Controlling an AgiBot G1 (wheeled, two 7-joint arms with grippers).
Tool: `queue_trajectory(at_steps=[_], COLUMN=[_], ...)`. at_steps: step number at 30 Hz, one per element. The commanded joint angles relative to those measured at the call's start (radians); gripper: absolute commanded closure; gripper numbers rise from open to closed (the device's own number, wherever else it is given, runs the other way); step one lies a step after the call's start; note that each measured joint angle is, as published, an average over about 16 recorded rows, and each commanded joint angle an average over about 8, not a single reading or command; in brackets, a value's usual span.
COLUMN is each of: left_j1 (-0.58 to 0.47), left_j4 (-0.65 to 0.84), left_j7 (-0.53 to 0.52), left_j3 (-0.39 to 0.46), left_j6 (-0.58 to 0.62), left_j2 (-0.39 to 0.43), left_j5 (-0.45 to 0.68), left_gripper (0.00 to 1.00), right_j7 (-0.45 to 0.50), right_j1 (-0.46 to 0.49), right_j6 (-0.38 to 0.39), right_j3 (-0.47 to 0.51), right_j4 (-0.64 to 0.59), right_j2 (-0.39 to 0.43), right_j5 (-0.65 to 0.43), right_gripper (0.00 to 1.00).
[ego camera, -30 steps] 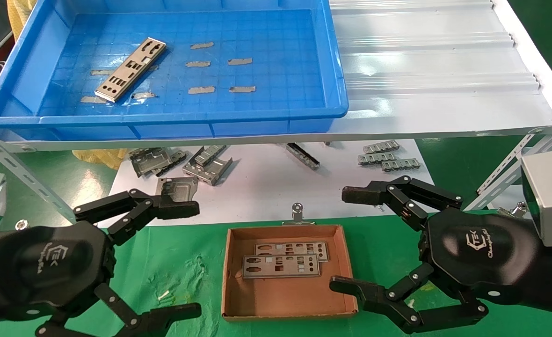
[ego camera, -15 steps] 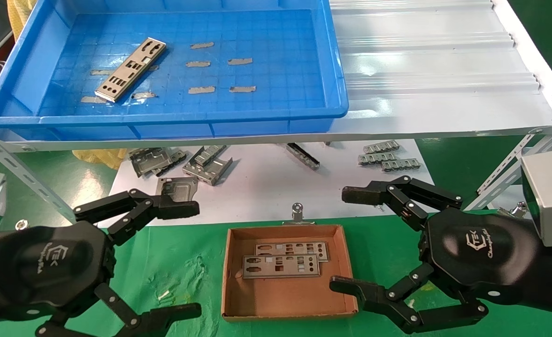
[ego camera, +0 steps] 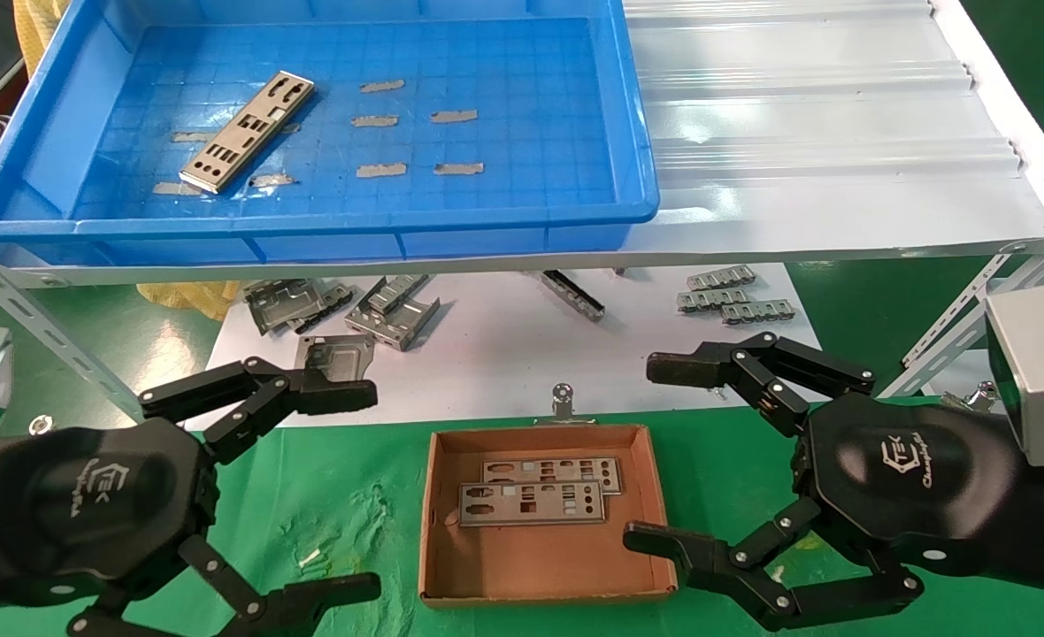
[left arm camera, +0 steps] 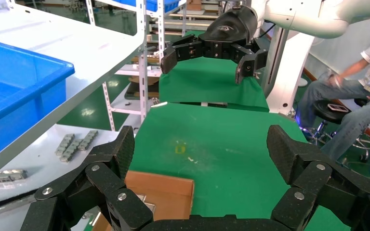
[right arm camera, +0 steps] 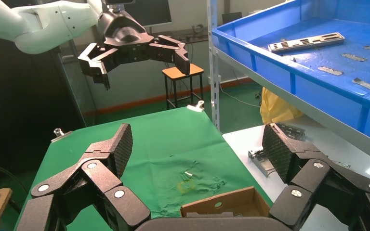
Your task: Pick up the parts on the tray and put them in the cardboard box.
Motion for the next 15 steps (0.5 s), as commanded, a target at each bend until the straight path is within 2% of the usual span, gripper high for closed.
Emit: queue_trajectory(at_steps=[1, 15], left_j1=[0.0, 0.0], left_j4=[0.0, 0.0], left_j7=[0.0, 0.0], left_j3=[0.0, 0.0], left_j6=[0.0, 0.0], left_j2=[0.0, 0.0], left_j5=[0.0, 0.0], left_gripper=[0.0, 0.0], right_j7=[0.0, 0.0], right_j1=[0.0, 0.0], right_j6=[0.0, 0.0], right_j3=[0.0, 0.0], right_j4=[0.0, 0.0], right_j2=[0.0, 0.0], right_j5=[0.0, 0.0], right_gripper=[0.0, 0.0])
